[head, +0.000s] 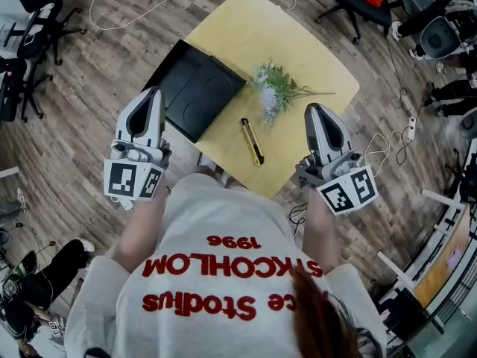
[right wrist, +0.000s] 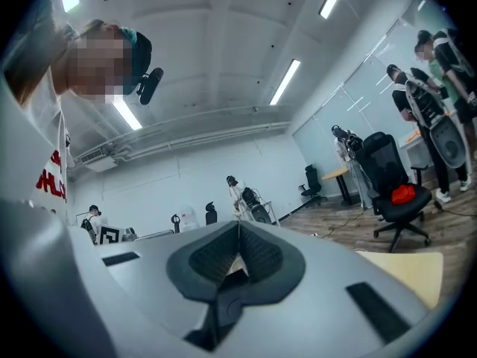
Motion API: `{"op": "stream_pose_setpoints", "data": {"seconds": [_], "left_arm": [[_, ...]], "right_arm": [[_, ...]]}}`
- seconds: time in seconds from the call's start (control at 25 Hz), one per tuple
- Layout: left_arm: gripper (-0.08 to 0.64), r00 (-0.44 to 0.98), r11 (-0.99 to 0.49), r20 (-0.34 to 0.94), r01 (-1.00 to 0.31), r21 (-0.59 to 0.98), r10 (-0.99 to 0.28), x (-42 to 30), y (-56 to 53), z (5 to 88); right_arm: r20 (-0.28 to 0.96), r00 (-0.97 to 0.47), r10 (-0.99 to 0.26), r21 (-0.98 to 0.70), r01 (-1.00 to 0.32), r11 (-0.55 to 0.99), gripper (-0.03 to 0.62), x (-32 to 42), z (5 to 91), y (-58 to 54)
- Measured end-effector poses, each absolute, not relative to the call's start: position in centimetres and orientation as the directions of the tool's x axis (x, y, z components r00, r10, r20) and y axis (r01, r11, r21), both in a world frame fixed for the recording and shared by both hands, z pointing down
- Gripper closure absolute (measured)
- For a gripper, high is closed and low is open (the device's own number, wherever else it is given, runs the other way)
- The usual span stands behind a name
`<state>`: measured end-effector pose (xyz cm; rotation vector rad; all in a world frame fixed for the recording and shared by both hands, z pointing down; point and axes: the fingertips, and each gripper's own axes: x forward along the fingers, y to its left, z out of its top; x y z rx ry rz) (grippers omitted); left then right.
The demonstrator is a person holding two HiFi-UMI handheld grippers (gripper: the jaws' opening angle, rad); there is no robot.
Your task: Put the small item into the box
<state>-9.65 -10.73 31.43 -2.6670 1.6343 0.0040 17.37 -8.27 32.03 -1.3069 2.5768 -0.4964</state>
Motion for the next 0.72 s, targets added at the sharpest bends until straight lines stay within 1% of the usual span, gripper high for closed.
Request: {"op": "stream_pose_setpoints", "data": {"seconds": [0.4,0.72], "left_arm": [[0.553,0.558,-0.558,-0.038,-0.83,0.001,-0.829,-8.2,-14.0,31.3],[0.553,0.606,-0.608,-0.058,-0.794,0.019,-0.793,-8.5,-15.6,30.3]], "right_arm": [[-0.009,-0.5,-0.866,-0.334,-0.815,0.474,0.586,17.3,31.0,-8.8],[0.01,-0.436,-0.9,-0.278,-0.866,0.416,0.586,16.5,29.3,-8.9]]}}
